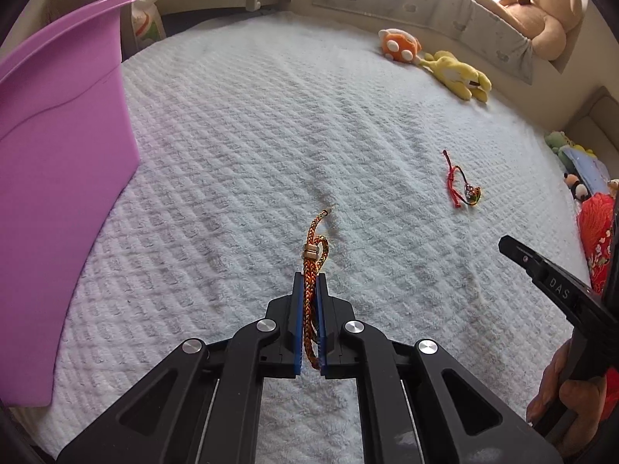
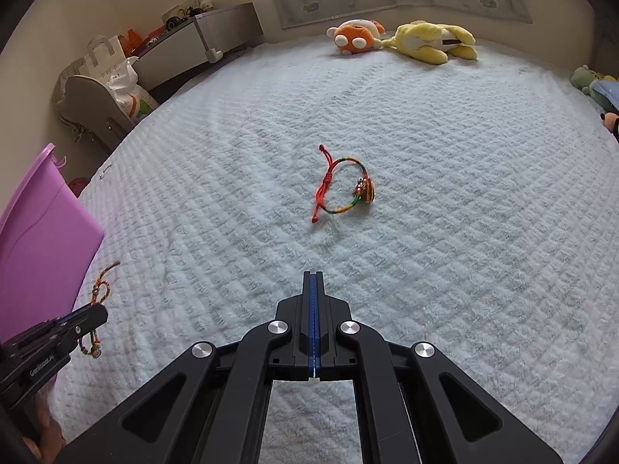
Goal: Organize jewelry
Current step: 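Close the left gripper on the orange bracelet while the right gripper closes on the red cord bracelet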
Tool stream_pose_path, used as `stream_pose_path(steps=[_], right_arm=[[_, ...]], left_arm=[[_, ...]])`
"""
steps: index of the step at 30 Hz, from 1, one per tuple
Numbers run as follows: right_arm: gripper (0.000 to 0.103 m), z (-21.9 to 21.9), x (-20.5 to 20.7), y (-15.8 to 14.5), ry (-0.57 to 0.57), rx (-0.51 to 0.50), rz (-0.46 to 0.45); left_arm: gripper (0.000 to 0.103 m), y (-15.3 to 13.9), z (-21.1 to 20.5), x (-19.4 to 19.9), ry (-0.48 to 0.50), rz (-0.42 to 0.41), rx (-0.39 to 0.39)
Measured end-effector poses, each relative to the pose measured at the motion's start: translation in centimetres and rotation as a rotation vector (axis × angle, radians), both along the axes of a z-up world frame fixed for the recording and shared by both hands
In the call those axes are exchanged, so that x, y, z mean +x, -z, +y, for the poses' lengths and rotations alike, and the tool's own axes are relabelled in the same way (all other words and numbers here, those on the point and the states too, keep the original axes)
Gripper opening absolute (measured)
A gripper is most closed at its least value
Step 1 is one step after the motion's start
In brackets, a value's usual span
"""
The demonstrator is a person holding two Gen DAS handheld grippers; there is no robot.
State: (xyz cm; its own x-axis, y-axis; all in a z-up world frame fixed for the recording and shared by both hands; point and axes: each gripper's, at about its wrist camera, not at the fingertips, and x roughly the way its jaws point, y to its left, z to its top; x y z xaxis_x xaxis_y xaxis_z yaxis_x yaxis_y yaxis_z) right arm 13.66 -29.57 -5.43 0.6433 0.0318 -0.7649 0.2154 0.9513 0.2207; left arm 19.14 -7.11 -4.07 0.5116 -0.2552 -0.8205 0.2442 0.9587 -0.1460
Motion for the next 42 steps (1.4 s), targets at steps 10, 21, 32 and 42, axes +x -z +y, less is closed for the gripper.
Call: stream_pose_path(steps=[10,21,32,42], right_arm=[[0.03,-2.9,5.9,1.2,0.042,-0.005,0.032],[0.057,-2.8,10.3,3.1,0.087,-0.088,0.046],[0.017,-1.7,10.5,4.4,0.092,-0.201,0.068],[0.005,-2.9,5.4,3.4,0.087,-0.093,0.023]], left_arm=[[0.006,-0.1,-1.0,0.6,0.02,-0.01,0.009],[0.006,1.6,-1.8,1.8,0.035,0.014,0.003],[0.006,2.7,-1.6,2.0,0.027,0.047,-0.002],[0.006,1.3,-1.2,0.3,0.042,0.03,-0.015]])
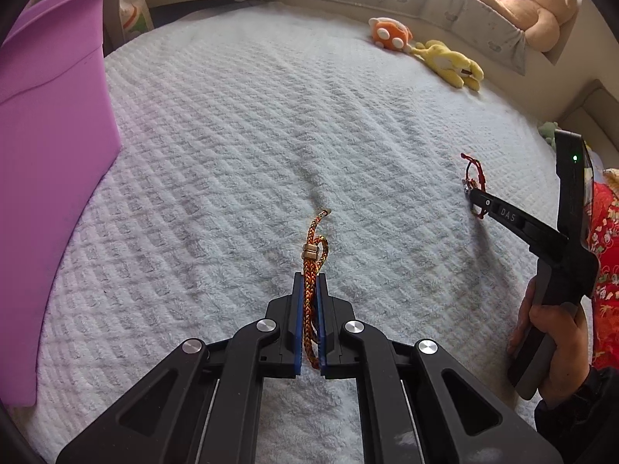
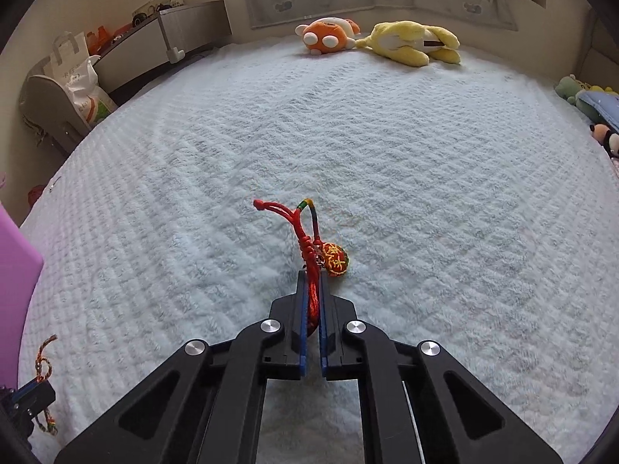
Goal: Organize jewelry
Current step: 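Close the left gripper on the orange bracelet while the right gripper closes on the red cord bracelet, then carry both bracelets in both grippers over the pink tub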
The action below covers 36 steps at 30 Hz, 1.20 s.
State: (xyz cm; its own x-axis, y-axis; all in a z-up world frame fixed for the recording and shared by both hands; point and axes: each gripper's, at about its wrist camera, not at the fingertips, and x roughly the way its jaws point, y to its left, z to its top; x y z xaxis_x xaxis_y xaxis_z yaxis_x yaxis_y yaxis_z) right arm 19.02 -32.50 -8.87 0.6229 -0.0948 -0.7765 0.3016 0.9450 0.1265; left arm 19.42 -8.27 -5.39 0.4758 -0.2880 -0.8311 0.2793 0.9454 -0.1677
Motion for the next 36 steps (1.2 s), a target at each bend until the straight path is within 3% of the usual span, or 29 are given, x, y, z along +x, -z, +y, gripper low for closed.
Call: stream_pose_path(steps=[7,17,27,32,36], right_arm=[[0.005,2.7,-6.3,-3.3,-0.034,0.03,-0.026],[0.005,10.9,-12.4,-12.5,-0.151,0.111,-0.115],[0.005,24.2,-10.4,-20.4,-0.39,0.161,-0.21],[0.005,31.1,-7.1,-22.9,-0.515,0.187,-0.201],[0.005,35.4,-4.2,-23.5,-0.58,0.189,-0.163]], left_arm=[[0.006,-2.4,0.7,-2.5,0.024,-0.025,-0.01],[0.006,-9.8,5.8,-6.9,0.016,-0.089,-0.043],[0.006,-18.2,16.1,-7.4,-0.125,-0.166,0.017],[0.006,-19.8,22.2,-5.6,-0.237,-0.172,0.086],[0.006,-19.5,26.2,-3.6,-0.31,-0.128,0.116]])
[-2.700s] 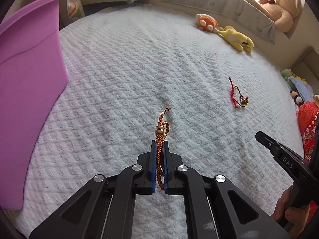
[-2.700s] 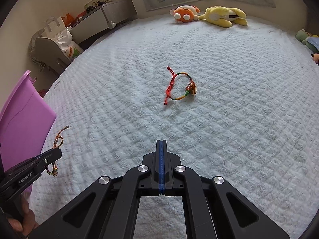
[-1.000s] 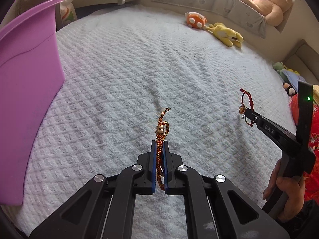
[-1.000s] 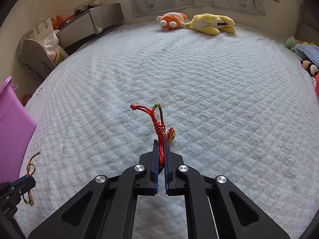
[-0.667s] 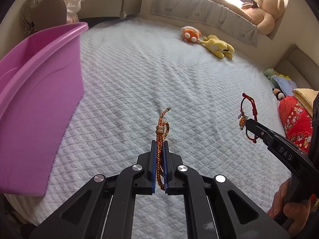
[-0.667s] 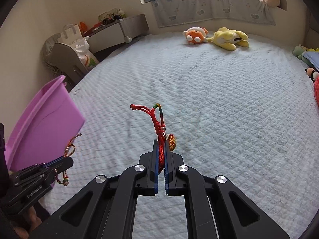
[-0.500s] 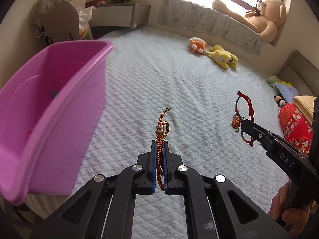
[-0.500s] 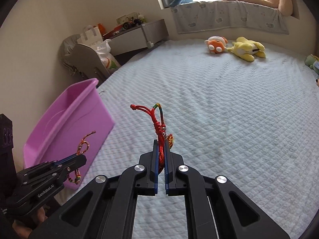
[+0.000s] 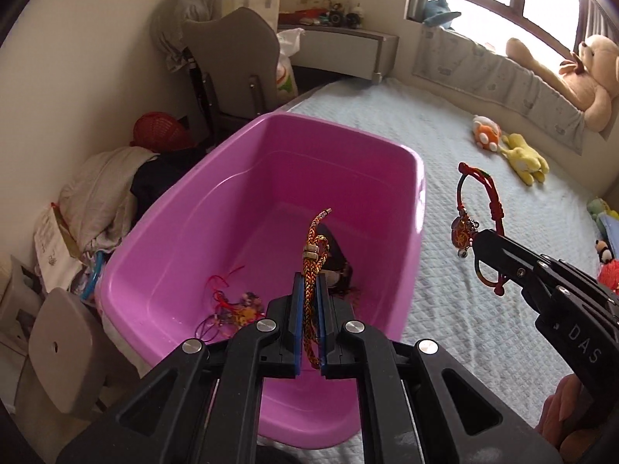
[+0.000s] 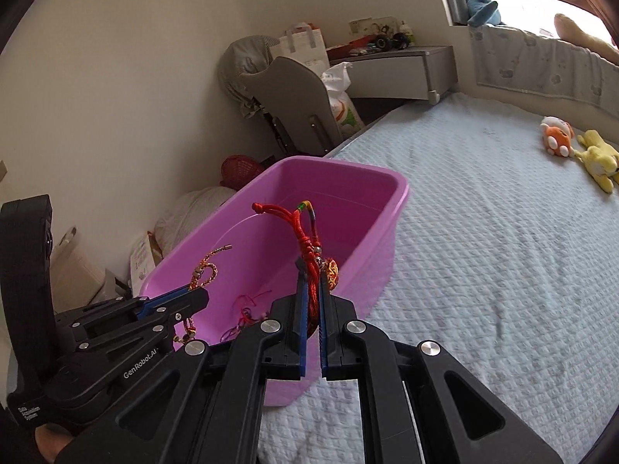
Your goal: Organize jewelry
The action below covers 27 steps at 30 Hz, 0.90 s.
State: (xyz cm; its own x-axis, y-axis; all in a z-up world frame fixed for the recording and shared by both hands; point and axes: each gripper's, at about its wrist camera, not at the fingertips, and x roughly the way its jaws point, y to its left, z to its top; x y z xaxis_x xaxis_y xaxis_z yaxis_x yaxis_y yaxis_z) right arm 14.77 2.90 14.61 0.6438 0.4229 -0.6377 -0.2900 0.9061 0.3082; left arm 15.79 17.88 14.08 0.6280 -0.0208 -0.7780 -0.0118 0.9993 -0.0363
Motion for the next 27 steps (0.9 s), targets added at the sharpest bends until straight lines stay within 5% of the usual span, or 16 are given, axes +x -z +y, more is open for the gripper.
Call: stream_pose_path(steps=[10,11,12,14,16,18,27], right_arm=[[0.005,5.5,5.9,3.2,-0.057,-0.06,0.163],[0.005,5.8,6.2,3.5,-0.059,-0.075,0.178],[0.007,6.0,6.5,3.7,-0.055,-0.087,0.189],[0.042,6.0,6.6,3.7,-0.038,-0.112,0.19],[0.056,5.7,6.1,3.2,-0.017,-0.135,0.16],[0.056,5.4,5.8,2.8,0.001,-0.159,0.148],[0.066,5.1,4.5,2.2,0.031,-0.202,0.205]], left_arm=[[0.011,3.0,4.6,3.4,-0.106,0.104,0.026],[0.024,3.2,4.9,3.6,-0.115,0.112,0.023],[0.05,3.3,5.1,3.6,-0.125,0.117,0.015],[0.081,3.1,5.5,3.3,-0.149,0.091,0.007],[0.082,2.7,5.4,2.8,-0.162,0.066,0.04],[0.092,2.6,5.5,3.0,-0.17,0.077,0.048],[0.095,2.1,6.2,2.1,-0.218,0.103,0.022]])
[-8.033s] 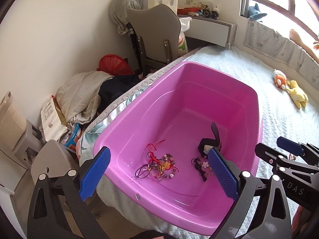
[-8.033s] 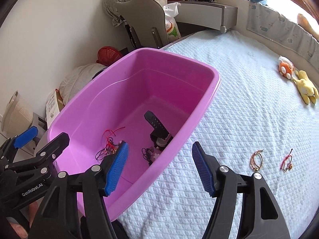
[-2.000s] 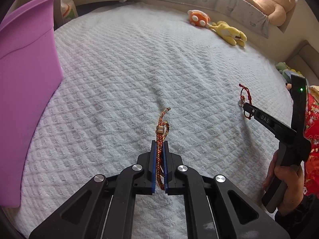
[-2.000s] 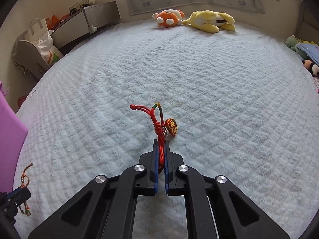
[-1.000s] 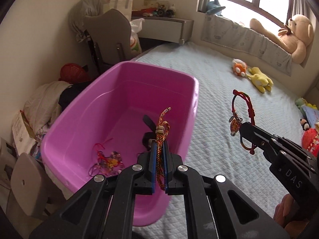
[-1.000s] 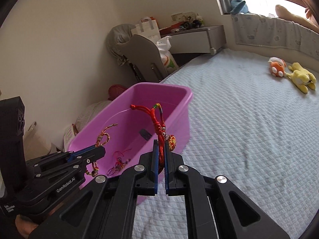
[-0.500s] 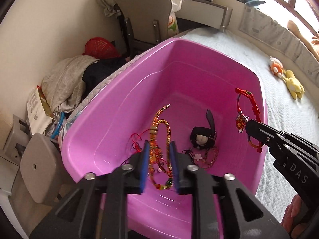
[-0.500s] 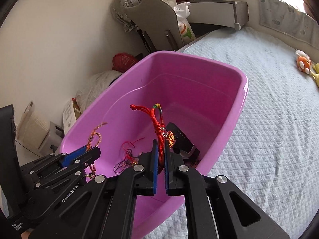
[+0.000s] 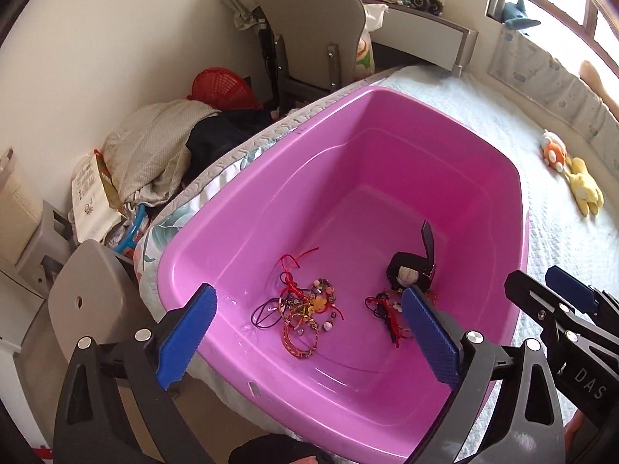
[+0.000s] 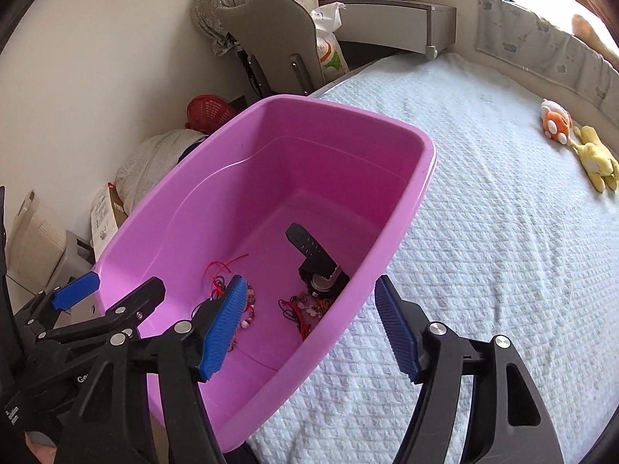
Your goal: Organize jewelry
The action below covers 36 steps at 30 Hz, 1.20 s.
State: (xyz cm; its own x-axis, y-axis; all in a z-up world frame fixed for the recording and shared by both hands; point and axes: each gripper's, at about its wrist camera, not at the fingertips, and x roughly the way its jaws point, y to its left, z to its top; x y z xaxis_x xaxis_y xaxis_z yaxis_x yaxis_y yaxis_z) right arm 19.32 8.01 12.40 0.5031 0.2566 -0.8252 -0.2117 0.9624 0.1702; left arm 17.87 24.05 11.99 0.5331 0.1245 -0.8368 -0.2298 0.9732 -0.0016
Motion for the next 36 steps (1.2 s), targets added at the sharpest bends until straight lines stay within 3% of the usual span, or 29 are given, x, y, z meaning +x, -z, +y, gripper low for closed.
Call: stream_pose_path(steps=[36], right_arm=[[0.068,0.1,-1.8,-0.7,0.077,-0.098,0.013]], left_arm=[[0.096,-1.3,0.0,-2.3,-0.042,-0.031,0.04]])
